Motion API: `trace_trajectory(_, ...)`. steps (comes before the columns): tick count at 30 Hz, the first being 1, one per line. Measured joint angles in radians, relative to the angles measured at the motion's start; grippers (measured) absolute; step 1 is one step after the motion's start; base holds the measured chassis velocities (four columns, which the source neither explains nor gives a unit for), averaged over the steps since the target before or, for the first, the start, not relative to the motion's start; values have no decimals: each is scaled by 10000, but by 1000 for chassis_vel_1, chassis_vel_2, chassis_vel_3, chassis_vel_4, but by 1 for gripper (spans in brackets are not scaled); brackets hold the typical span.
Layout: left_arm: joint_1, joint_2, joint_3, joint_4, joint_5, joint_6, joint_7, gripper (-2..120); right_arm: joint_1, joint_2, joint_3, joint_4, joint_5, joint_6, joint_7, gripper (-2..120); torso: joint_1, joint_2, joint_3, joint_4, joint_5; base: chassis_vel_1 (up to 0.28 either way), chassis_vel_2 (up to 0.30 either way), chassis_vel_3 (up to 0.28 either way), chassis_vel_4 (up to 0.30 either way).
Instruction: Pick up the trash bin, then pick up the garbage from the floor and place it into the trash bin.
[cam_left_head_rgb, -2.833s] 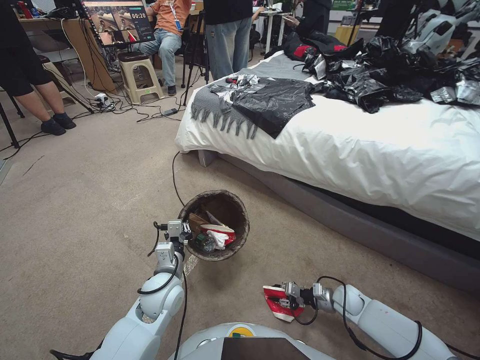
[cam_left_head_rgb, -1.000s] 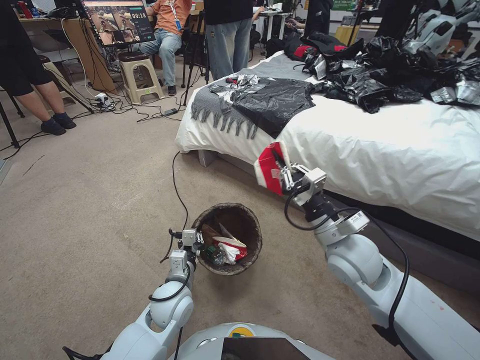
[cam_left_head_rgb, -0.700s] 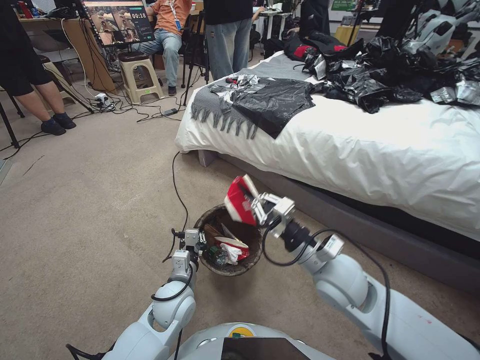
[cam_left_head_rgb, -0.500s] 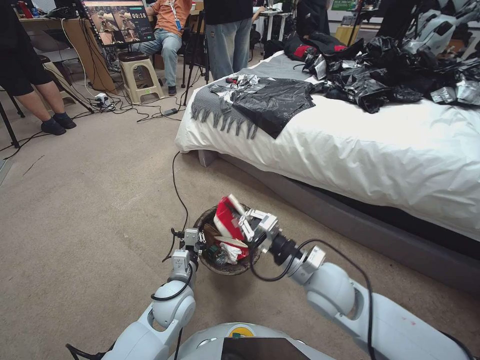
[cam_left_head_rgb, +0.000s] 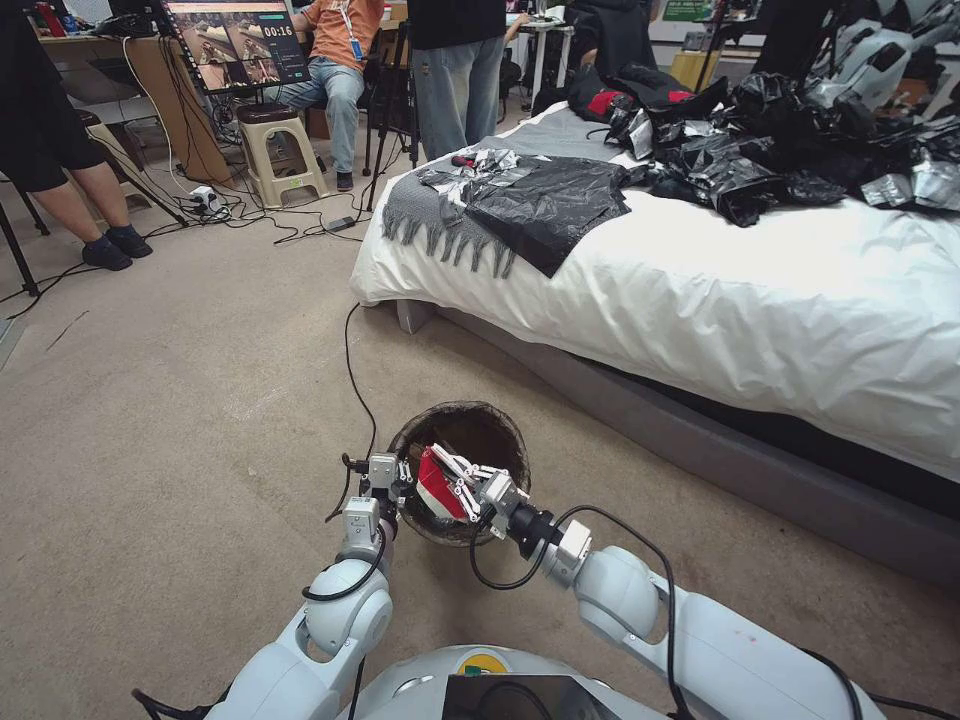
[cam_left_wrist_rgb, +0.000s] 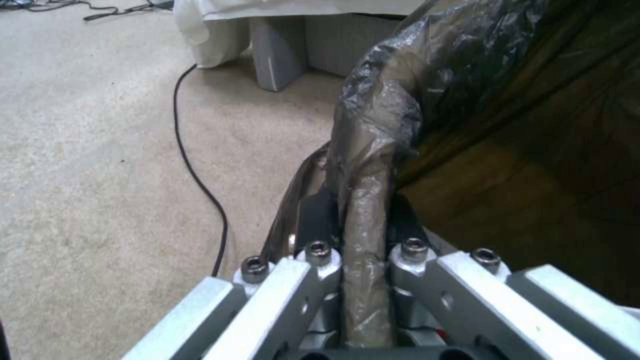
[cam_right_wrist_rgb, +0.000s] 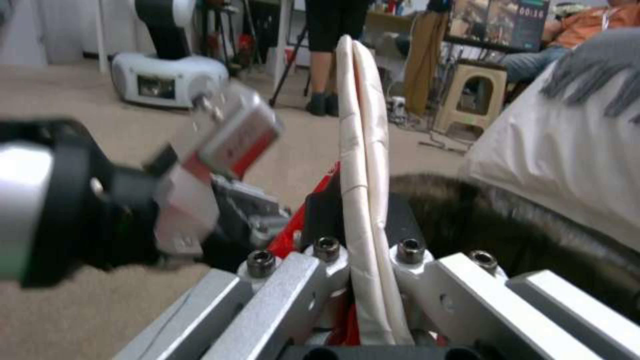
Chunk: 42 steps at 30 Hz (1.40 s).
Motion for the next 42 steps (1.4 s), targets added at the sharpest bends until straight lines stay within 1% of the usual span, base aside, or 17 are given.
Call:
trace_trajectory(8,53,15,-70,-58,-2,-9,0,0,225,201,-125,-479,-161,22,163,-1,0,0,0,0,-1,0,0,0,0)
trace_trajectory(9,73,22,-97,-70,-3,-13,0,0,257,240,-126,-483,-161,-39,228,9,0,0,0,0,-1,0,0,0,0)
trace_trajectory(12,78,23,-99,-69,-3,-21,2,0,264,283,-123,-431,-155,-75,290,22,0,0,0,0,-1,0,0,0,0)
trace_trajectory(13,78,23,-99,-69,-3,-21,2,0,264,283,-123,-431,-155,-75,290,22,0,0,0,0,-1,0,0,0,0)
trace_trajectory(16,67,16,-97,-65,-9,-29,2,0,265,304,-107,-366,-154,-107,355,36,0,0,0,0,-1,0,0,0,0)
trace_trajectory(17,67,16,-97,-65,-9,-29,2,0,265,304,-107,-366,-154,-107,355,36,0,0,0,0,-1,0,0,0,0)
trace_trajectory(18,66,15,-95,-64,-11,-30,3,0,265,305,-101,-363,-153,-108,364,39,0,0,0,-1,-1,0,0,0,0)
trace_trajectory(19,66,16,-94,-63,-13,-30,3,0,265,305,-96,-361,-153,-108,373,45,0,0,0,-1,-1,0,0,0,0)
trace_trajectory(22,66,16,-92,-61,-15,-33,4,0,265,306,-79,-357,-151,-109,395,50,0,0,0,0,-1,0,0,0,0)
trace_trajectory(24,66,17,-93,-56,-17,-37,5,0,265,310,-49,-350,-143,-109,418,63,0,0,0,0,-1,0,0,0,0)
trace_trajectory(28,66,17,-93,-52,-18,-39,7,0,264,316,-23,-340,-131,-109,438,68,0,0,0,0,-1,0,0,0,0)
trace_trajectory(29,66,18,-96,-47,-20,-42,8,0,264,323,12,-320,-111,-109,452,80,0,0,0,0,-1,0,0,0,0)
trace_trajectory(30,66,18,-101,-39,-21,-45,9,0,263,335,57,-292,-84,-109,461,86,0,0,0,-1,0,0,0,0,0)
trace_trajectory(31,66,18,-101,-39,-21,-45,9,0,263,335,57,-292,-84,-109,461,86,0,0,0,-1,0,0,0,0,0)
trace_trajectory(32,66,16,-105,-25,-22,-49,11,0,262,340,114,-233,-40,-109,470,93,0,0,0,0,0,0,0,0,0)
trace_trajectory(37,65,5,-105,-1,-22,-52,12,0,246,311,226,-39,82,-110,476,100,0,0,0,0,0,0,0,0,0)
trace_trajectory(42,35,-28,-96,59,-22,-59,17,0,17,34,979,1179,739,-155,511,100,0,0,0,0,0,0,0,0,0)
